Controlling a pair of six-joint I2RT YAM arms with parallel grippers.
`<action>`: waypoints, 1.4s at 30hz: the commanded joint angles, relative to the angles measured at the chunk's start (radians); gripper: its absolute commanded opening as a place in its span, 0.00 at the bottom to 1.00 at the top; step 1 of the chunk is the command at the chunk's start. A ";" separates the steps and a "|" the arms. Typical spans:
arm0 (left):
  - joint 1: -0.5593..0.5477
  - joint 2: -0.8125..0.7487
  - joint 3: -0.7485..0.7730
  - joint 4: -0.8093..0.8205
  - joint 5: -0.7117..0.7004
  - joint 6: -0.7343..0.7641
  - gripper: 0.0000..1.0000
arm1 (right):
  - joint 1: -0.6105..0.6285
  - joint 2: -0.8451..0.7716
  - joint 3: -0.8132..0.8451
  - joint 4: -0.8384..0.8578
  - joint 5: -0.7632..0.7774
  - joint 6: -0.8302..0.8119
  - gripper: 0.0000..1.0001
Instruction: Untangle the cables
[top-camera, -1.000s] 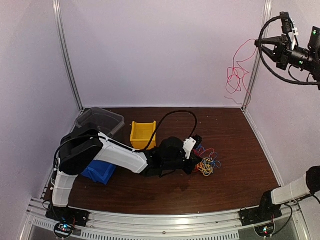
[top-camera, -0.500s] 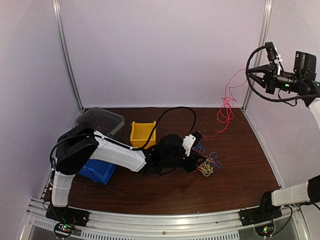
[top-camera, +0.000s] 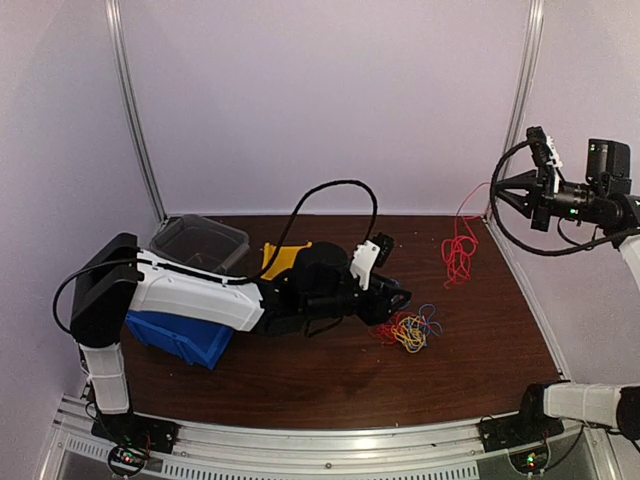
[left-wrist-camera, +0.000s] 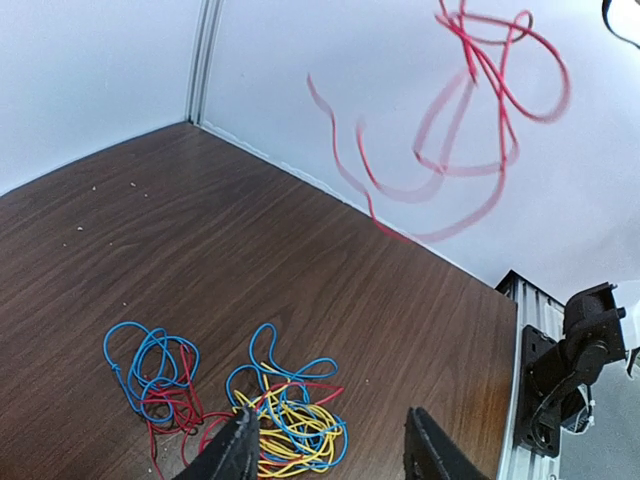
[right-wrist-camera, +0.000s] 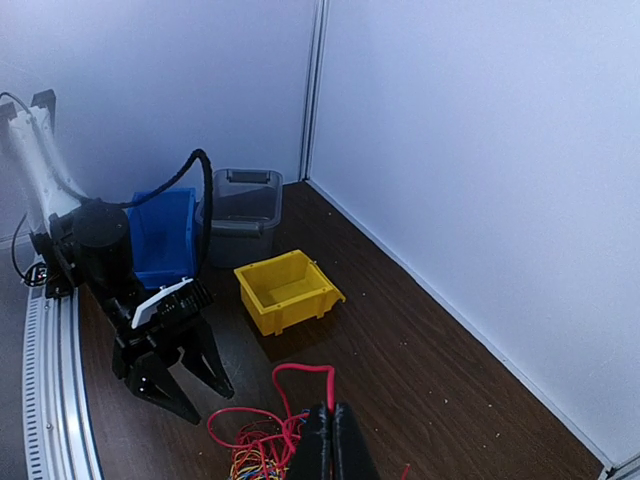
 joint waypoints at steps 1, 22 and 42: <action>-0.008 -0.064 -0.005 0.022 -0.012 0.014 0.51 | 0.017 -0.034 -0.059 -0.043 -0.016 -0.024 0.00; -0.053 0.097 0.128 0.215 -0.067 0.270 0.52 | 0.065 -0.038 0.027 -0.206 -0.216 -0.031 0.00; -0.055 0.216 0.245 0.289 0.218 0.249 0.40 | 0.070 -0.054 -0.016 -0.161 -0.228 0.023 0.00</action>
